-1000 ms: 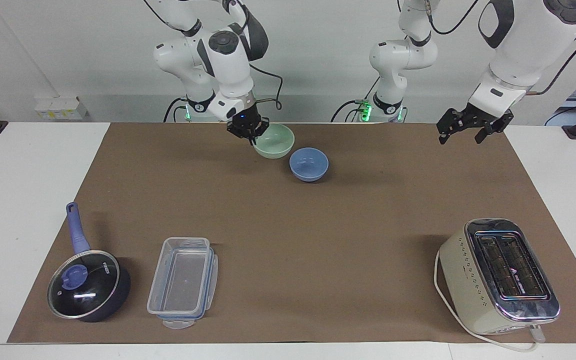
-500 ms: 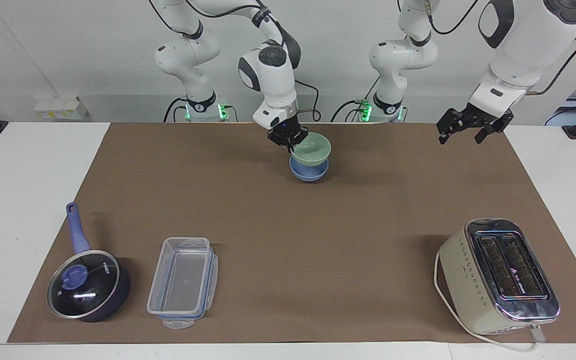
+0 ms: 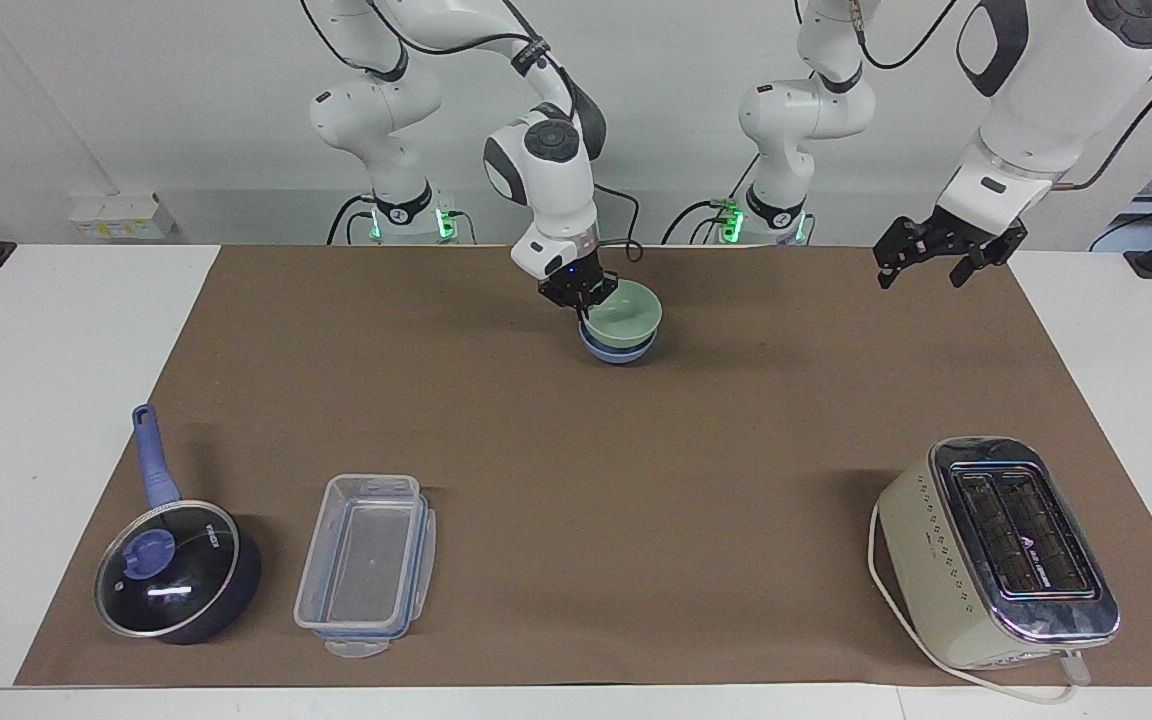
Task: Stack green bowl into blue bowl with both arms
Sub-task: 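Lower the green bowl into the blue bowl with the right gripper, then open the right gripper and withdraw it to rest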
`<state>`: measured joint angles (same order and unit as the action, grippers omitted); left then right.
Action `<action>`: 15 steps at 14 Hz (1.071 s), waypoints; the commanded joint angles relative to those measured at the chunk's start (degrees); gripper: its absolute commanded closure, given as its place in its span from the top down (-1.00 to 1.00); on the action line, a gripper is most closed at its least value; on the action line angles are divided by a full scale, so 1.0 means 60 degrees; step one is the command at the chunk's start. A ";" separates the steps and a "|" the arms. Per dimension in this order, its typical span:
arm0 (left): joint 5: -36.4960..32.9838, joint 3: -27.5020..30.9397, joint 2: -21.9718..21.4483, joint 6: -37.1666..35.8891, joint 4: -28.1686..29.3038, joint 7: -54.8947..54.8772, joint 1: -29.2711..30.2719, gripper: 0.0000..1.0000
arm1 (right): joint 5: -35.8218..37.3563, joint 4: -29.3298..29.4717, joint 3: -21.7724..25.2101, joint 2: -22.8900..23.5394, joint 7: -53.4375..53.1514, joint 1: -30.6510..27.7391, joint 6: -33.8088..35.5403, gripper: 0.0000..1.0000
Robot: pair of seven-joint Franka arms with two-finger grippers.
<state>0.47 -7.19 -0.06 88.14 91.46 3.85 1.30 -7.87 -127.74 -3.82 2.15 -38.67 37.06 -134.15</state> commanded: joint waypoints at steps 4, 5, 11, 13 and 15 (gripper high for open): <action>-0.0195 -0.0047 0.0009 -0.0144 -0.0081 0.0046 0.0032 1.00 | -0.0152 0.0079 -0.0052 0.0081 -0.0088 -0.0054 -0.0111 -0.30; -0.0195 -0.0047 -0.0005 -0.0144 -0.0081 0.0046 0.0032 1.00 | -0.0152 0.0138 -0.0052 0.0066 -0.0074 -0.0054 -0.0097 -0.24; -0.0195 -0.0047 0.0009 -0.0144 -0.0081 0.0046 0.0032 1.00 | 0.0022 0.0929 0.0080 -0.1014 0.0261 -0.0944 0.1467 1.00; -0.0195 -0.0047 0.0009 -0.0144 -0.0081 0.0046 0.0032 1.00 | 0.0038 0.0944 0.0094 -0.1703 0.0962 -0.1690 0.2053 1.00; -0.0195 -0.0047 0.0009 -0.0130 -0.0081 0.0046 0.0032 1.00 | 0.0096 0.0988 0.0109 -0.2318 0.1738 -0.2598 0.2742 1.00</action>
<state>0.47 -7.19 -0.06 88.14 91.46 3.85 1.30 -7.64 -121.10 -2.83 -7.84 -32.36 25.90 -120.74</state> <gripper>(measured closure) 0.000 0.000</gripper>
